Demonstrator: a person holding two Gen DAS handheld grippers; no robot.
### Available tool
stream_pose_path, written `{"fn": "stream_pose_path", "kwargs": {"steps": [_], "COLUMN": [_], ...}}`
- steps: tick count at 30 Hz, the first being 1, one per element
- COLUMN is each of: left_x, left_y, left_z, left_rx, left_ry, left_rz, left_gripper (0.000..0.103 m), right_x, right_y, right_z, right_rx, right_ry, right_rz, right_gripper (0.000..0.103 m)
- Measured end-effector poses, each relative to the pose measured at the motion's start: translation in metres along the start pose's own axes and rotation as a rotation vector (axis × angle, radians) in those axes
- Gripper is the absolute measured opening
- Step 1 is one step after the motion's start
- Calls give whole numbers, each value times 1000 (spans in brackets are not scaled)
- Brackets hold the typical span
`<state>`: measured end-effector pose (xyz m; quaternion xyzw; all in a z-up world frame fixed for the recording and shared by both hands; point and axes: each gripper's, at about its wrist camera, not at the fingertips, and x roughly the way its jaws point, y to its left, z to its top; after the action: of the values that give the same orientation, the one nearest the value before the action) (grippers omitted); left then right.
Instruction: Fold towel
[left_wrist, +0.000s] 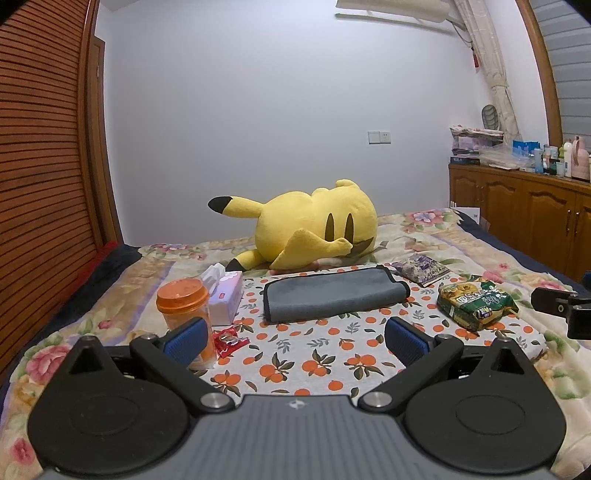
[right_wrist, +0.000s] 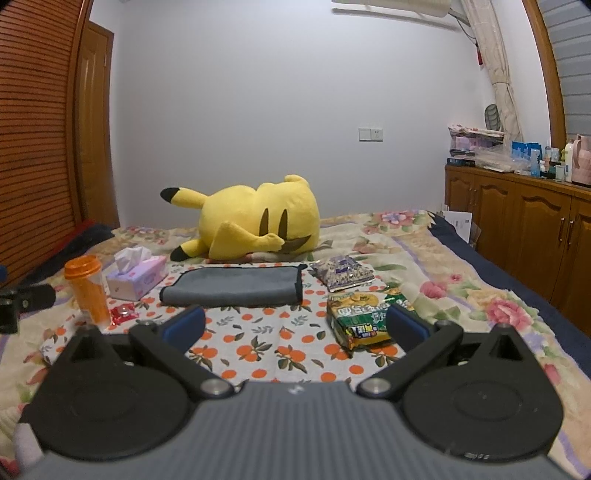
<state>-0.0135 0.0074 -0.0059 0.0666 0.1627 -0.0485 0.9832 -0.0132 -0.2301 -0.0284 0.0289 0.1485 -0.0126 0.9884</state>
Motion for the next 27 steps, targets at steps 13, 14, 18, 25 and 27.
{"fn": "stream_pose_path", "kwargs": {"steps": [13, 14, 18, 25, 27], "left_x": [0, 0, 0, 0, 1], "left_y": [-1, 0, -1, 0, 0], "left_z": [-1, -1, -1, -2, -3], "left_rx": [1, 1, 1, 0, 0], "left_ry": [1, 1, 2, 3, 4], "left_rz": [1, 1, 0, 1, 2], "left_gripper": [103, 103, 103, 103, 103], "right_x": [-1, -1, -1, -1, -1], "right_y": [1, 1, 1, 2, 2], "right_z": [0, 1, 0, 0, 0], "right_rx": [0, 0, -2, -2, -2], "right_ry": [-2, -2, -1, -1, -2], "right_rz": [0, 0, 0, 0, 0], "right_gripper": [103, 103, 103, 103, 103]}}
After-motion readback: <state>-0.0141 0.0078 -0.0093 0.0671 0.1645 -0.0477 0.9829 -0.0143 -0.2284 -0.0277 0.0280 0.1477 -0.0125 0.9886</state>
